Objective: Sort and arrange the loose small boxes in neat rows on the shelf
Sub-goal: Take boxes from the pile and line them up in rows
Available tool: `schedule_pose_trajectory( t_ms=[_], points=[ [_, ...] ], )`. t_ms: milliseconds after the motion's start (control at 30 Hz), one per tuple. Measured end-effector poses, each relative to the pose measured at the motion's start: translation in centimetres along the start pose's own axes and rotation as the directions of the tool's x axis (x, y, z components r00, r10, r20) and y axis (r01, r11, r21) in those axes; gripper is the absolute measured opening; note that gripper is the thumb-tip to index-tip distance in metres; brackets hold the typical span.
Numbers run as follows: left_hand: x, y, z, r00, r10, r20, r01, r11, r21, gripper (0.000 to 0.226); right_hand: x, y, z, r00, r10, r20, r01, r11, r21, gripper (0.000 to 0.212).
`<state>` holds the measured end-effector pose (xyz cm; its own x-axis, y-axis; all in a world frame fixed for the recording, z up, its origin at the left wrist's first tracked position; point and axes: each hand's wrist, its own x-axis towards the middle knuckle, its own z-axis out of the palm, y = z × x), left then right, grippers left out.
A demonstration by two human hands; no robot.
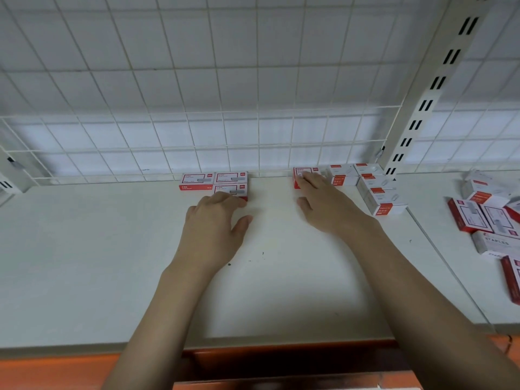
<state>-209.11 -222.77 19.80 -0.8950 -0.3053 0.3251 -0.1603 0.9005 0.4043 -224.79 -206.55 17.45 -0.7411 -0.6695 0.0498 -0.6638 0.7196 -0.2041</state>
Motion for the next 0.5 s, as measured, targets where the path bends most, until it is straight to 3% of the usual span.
schedule_pose_trajectory(
  t_ms=[500],
  points=[
    [-0.2, 1.5, -0.4, 1.0, 0.022, 0.018, -0.022, 0.999, 0.023, 0.028, 0.1, 0.2, -0.7, 1.0, 0.012, 0.023, -0.011, 0.998, -0.06, 0.055]
  ],
)
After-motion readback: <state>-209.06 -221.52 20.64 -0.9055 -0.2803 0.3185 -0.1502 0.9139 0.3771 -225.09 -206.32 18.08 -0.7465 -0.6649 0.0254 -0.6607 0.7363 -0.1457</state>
